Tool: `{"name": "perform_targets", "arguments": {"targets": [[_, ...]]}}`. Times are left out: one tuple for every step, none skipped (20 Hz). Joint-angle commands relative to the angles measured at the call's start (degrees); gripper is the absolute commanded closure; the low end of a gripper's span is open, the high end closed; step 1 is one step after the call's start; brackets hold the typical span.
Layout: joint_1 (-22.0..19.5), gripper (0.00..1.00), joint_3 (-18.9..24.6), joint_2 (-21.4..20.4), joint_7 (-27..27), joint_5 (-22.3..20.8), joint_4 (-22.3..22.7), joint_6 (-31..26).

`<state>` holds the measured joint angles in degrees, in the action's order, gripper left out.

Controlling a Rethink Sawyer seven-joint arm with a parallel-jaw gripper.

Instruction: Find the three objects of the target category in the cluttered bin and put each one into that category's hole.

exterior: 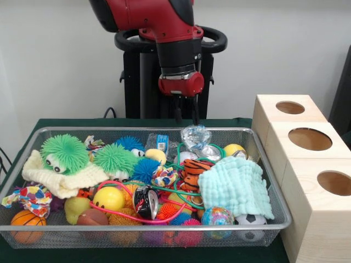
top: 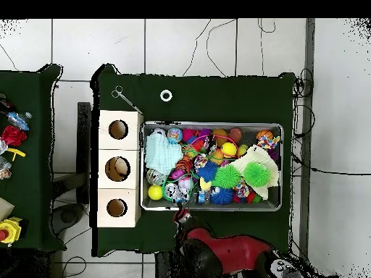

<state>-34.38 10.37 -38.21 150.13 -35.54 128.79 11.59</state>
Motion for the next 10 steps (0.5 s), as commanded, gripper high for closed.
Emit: {"name": "perform_targets", "arguments": {"targets": [[-4.94, 0.0, 9.94, 2.41, 2.63, -5.16, -7.08, 7.54], [-5.43, 0.0, 10.35, 2.59, 2.86, -5.52, -6.8, 8.04], [-5.78, 0.0, 10.56, 3.14, 2.93, -5.79, -6.7, 8.31], [-4.89, 0.0, 9.4, 3.89, 2.93, -5.62, -6.71, 9.85], [-3.76, 0.0, 8.14, 4.54, 2.85, -5.13, -6.77, 11.42], [-2.64, 0.0, 6.89, 5.19, 2.77, -4.64, -6.83, 13.0], [-2.06, 0.0, 6.31, 5.41, 2.85, -4.15, -6.77, 14.08], [-1.75, 0.0, 6.12, 5.39, 2.79, -3.93, -6.74, 14.16], [-1.56, 0.0, 5.91, 5.27, 2.8, -3.69, -6.61, 14.34], [-1.5, 0.0, 5.95, 5.1, 2.76, -3.62, -6.55, 14.07]]}}
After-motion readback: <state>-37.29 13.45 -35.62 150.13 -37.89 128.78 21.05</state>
